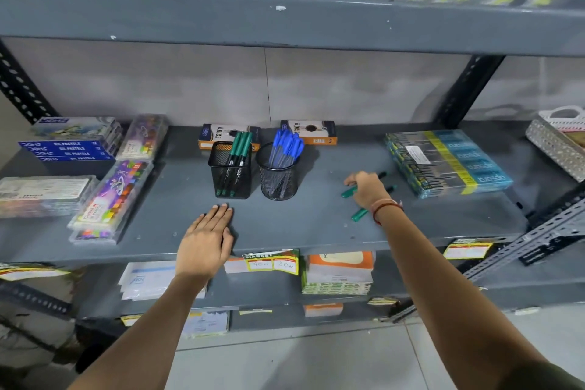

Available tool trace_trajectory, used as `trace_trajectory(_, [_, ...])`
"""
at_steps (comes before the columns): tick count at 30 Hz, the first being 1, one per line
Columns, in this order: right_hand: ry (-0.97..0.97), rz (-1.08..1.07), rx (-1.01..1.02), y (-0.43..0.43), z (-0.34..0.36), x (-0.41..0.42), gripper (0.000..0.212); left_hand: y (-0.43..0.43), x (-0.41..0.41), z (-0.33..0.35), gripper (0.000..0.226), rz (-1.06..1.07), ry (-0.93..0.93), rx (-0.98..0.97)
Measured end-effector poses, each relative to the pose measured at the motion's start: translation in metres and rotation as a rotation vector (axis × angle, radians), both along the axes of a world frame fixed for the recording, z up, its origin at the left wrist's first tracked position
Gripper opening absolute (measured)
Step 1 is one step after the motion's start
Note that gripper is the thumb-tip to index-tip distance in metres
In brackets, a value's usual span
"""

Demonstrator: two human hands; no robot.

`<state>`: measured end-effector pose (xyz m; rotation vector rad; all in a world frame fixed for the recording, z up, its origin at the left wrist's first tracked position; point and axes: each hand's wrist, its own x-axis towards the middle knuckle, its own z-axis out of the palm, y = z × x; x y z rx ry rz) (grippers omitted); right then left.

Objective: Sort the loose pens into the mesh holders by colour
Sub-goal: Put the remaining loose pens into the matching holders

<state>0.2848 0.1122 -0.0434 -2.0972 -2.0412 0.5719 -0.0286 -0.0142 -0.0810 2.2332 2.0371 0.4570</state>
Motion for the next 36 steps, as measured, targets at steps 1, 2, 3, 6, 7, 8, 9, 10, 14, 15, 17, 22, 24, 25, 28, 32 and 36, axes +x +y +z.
trace_trajectory(1, [-0.022,0.025,0.027,0.001,-0.002,0.0,0.043,0.0,0.0,0.0,0.062,0.001,0.003,-0.002])
trace_trajectory(2, [-0.048,0.064,0.052,0.002,-0.002,0.0,0.042,0.0,0.0,0.0,0.062,0.001,0.006,-0.005])
trace_trajectory(3, [-0.075,0.115,0.053,0.004,-0.001,-0.002,0.041,-0.001,0.0,0.0,0.062,0.002,0.008,-0.007])
trace_trajectory(6, [-0.115,0.245,0.074,0.006,0.011,-0.008,0.039,-0.001,-0.001,-0.001,0.063,0.006,0.007,-0.011])
trace_trajectory(7, [-0.062,0.244,0.144,0.006,0.017,-0.011,0.04,0.0,-0.002,-0.001,0.063,0.005,0.007,-0.013])
trace_trajectory(8, [0.049,0.215,0.26,0.002,0.025,-0.016,0.042,0.0,-0.002,-0.001,0.063,0.004,0.008,-0.015])
trace_trajectory(9, [0.188,0.177,0.416,-0.002,0.036,-0.022,0.043,0.0,-0.002,-0.001,0.062,0.005,0.01,-0.018])
trace_trajectory(10, [0.322,0.131,0.567,-0.008,0.048,-0.03,0.044,0.0,-0.002,-0.001,0.062,0.006,0.012,-0.021])
trace_trajectory(14, [0.681,-0.003,0.982,-0.014,0.106,-0.079,0.04,0.0,-0.002,0.0,0.064,0.004,0.012,-0.025])
trace_trajectory(15, [0.777,-0.002,1.0,-0.013,0.116,-0.096,0.041,0.0,-0.002,0.0,0.064,0.003,0.007,-0.024])
trace_trajectory(17, [0.893,0.003,0.944,-0.009,0.128,-0.128,0.04,0.0,-0.001,0.0,0.063,0.002,-0.003,-0.023])
trace_trajectory(22, [0.725,-0.075,0.687,-0.004,0.099,-0.18,0.027,0.001,-0.003,-0.001,0.06,-0.005,-0.006,-0.026])
trace_trajectory(24, [0.587,-0.061,0.568,-0.001,0.083,-0.187,0.022,0.001,-0.003,-0.002,0.06,-0.003,-0.006,-0.026])
trace_trajectory(25, [0.522,-0.021,0.492,0.0,0.077,-0.188,0.019,0.001,-0.003,-0.002,0.06,-0.002,-0.009,-0.023])
trace_trajectory(28, [0.442,0.109,0.369,-0.002,0.068,-0.183,0.02,0.001,-0.003,-0.003,0.059,-0.001,-0.016,-0.02])
trace_trajectory(32, [0.458,0.077,0.43,0.001,0.071,-0.143,0.021,0.001,-0.003,-0.004,0.058,-0.008,-0.008,-0.012])
trace_trajectory(36, [0.403,0.099,0.35,-0.015,0.061,-0.081,0.019,0.002,-0.003,-0.005,0.06,-0.008,0.001,-0.007])
